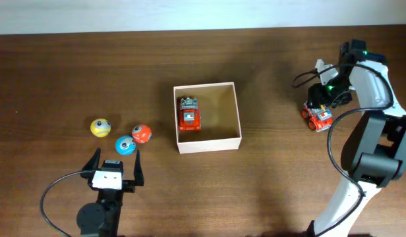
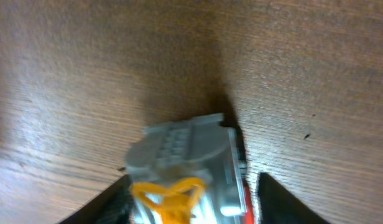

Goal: Pack container
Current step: 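Close the right gripper on the ladder truck and lift it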

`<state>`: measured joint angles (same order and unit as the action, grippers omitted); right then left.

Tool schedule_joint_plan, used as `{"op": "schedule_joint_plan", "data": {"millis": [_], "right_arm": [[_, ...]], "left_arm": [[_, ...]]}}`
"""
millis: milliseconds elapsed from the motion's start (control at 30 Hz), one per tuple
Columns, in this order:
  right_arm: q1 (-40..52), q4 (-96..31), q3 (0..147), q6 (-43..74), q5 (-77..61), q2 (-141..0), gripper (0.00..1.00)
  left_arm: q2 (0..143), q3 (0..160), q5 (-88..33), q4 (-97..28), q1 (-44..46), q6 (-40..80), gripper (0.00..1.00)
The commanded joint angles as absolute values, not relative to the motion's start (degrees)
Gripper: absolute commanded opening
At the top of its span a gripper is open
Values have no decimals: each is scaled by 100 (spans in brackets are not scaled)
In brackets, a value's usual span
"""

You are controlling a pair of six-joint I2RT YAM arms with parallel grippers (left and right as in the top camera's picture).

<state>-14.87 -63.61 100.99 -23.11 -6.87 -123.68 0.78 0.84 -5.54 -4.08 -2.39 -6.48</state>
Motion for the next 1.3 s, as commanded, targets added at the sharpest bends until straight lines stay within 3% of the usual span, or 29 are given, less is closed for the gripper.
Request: {"op": "schedule_joint_plan", "data": {"millis": [0, 200, 267, 367, 633, 1033, 1267], "right_arm": [[-1498, -6351, 10016, -2373, -755, -12331, 52], [-1498, -6208, 9808, -2373, -753, -12337, 53], [-1498, -6152, 9738, -2373, -753, -12337, 66], [-1498, -6123, 9727, -2373, -751, -12337, 67], [-1498, -6088, 9727, -2370, -751, -12337, 46], [-1496, -6060, 9802, -2322, -1068, -12337, 44], [-1496, -6215, 10217, -2200, -2093, -12337, 44]], "left_arm": [[36, 49, -517, -414, -252, -740, 99], [36, 49, -517, -416, -252, -740, 99], [36, 49, -517, -414, -252, -740, 99], [36, 49, -517, -414, -250, -740, 99], [36, 49, -517, -414, -252, -740, 99], [36, 49, -517, -416, -252, -740, 99], [36, 49, -517, -414, -252, -740, 99]]}}
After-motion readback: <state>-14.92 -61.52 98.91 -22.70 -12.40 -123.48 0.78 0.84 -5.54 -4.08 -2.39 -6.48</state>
